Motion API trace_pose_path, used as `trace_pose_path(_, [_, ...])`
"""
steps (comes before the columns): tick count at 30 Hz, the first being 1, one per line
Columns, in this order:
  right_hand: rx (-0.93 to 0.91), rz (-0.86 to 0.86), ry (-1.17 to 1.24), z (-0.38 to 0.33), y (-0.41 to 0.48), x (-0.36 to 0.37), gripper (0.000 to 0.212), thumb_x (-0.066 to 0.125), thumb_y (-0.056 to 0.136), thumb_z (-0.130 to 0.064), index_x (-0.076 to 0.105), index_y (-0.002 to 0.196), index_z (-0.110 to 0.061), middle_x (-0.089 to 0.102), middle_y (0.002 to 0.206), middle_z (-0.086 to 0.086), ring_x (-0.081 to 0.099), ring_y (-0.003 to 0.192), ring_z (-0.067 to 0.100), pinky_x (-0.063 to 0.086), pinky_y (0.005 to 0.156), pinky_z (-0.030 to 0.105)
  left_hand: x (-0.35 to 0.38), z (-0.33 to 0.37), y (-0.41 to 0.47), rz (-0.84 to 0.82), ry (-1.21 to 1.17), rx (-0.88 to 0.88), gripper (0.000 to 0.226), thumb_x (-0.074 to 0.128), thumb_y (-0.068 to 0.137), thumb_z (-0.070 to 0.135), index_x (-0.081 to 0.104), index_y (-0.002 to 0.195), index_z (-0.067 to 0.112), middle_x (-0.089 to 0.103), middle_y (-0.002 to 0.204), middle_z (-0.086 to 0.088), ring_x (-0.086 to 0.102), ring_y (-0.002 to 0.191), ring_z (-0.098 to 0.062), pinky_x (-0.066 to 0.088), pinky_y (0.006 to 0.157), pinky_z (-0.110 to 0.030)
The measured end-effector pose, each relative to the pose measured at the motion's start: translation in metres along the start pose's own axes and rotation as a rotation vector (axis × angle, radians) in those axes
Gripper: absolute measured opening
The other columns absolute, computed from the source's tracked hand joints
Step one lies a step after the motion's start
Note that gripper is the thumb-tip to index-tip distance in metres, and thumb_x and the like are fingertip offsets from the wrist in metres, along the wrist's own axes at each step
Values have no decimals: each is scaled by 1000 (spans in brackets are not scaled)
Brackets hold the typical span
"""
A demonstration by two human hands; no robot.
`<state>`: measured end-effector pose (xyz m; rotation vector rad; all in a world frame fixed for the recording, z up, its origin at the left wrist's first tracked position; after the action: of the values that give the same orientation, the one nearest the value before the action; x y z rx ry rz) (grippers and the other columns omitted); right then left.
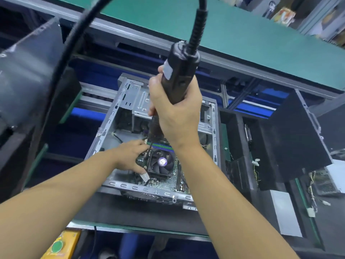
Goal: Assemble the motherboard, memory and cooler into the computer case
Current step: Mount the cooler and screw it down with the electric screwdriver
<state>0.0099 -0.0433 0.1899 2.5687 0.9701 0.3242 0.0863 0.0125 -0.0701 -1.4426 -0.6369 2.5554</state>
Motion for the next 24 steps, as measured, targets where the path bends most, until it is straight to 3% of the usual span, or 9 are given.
trace_pose_path(4, [12,28,24,9,2,-4,14,65,88,-18,53,93,-14,48,69,26,48,48,36,48,49,37,6,-3,-2,-47,-133,-23,96,75,85,34,12,157,31,21,161,3,27,144,-15,22,117,-29])
trace_pose_path(7, [46,18,18,21,-2,-5,20,64,88,-20,49,91,-8,48,66,23,48,47,30,47,49,38,7,-9,0,-23,-165,-57,89,78,82,25,24,153,30,38,152,3,41,134,-17,29,105,-22])
trace_pose_path(10, [85,19,2,35,-9,-7,27,64,87,-23,47,94,-3,48,65,22,49,45,29,46,48,38,8,-15,2,-3,-133,-110,73,78,79,20,40,141,31,64,110,12,59,99,-13,40,81,-19])
trace_pose_path(13, [98,23,4,41,-15,-9,26,64,88,-24,48,94,-5,51,64,15,50,44,26,47,48,36,7,-15,1,10,-88,-121,59,73,77,19,45,126,35,64,85,18,57,79,-3,37,68,-20])
trace_pose_path(24, [67,26,10,40,-11,-11,15,64,88,-23,52,93,-16,52,69,11,51,46,25,48,48,36,7,-12,-1,-19,-108,-141,57,69,80,15,45,128,35,61,84,18,51,73,6,35,63,-16])
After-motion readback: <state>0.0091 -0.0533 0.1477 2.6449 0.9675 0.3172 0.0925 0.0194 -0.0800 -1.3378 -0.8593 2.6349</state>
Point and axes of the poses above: each hand's wrist, its own y-axis towards the middle knuckle, its own x-axis out of the palm, z = x × y, the point moved 8 cm from there along y, towards the middle knuckle
